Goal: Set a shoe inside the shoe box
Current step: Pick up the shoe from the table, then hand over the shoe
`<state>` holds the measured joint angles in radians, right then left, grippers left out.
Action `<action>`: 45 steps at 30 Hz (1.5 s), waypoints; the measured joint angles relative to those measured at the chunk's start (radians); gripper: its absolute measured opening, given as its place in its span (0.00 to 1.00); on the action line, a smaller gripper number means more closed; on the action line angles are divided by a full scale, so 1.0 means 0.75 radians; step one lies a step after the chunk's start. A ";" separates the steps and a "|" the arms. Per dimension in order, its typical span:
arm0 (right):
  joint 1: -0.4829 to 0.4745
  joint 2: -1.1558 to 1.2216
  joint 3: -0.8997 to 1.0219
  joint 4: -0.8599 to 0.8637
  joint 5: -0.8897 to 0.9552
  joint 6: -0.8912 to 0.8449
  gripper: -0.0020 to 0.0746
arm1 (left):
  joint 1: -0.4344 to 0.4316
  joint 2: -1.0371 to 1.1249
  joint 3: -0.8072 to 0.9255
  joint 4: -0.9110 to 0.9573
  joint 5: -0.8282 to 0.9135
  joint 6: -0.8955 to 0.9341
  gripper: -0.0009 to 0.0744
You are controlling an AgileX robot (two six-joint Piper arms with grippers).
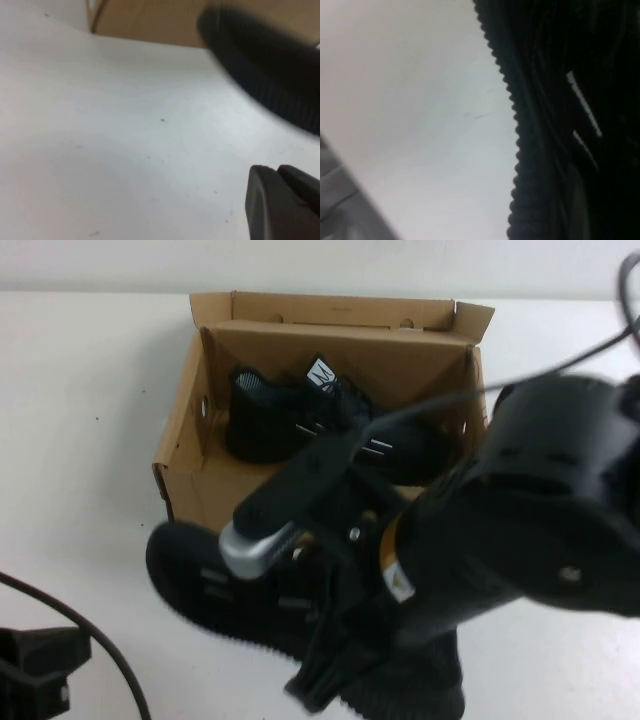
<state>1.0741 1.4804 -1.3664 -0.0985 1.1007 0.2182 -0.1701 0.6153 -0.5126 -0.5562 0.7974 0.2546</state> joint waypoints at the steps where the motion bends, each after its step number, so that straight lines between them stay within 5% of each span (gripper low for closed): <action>1: 0.000 -0.008 -0.023 -0.055 0.013 -0.010 0.02 | 0.000 0.000 0.000 -0.016 0.007 0.005 0.01; 10: 0.000 -0.028 -0.064 -0.496 0.094 -0.059 0.02 | 0.000 0.152 0.000 -0.283 0.171 0.253 0.01; 26: 0.000 -0.100 -0.064 -0.442 0.083 -0.133 0.02 | -0.001 0.785 -0.003 -1.296 0.487 0.987 0.01; 37: 0.000 -0.253 -0.065 -0.390 0.140 -0.133 0.02 | -0.001 0.911 -0.013 -1.492 0.442 1.042 0.02; 41: 0.000 -0.255 -0.065 -0.390 0.166 -0.133 0.02 | -0.001 0.914 -0.013 -1.497 0.374 1.028 0.18; 45: 0.000 -0.255 -0.065 -0.389 0.170 -0.133 0.02 | -0.001 0.914 -0.013 -1.500 0.389 0.959 0.60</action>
<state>1.0741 1.2889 -1.4150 -0.3903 1.2280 0.1182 -0.1705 1.3010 -0.5223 -1.6811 1.0893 0.9740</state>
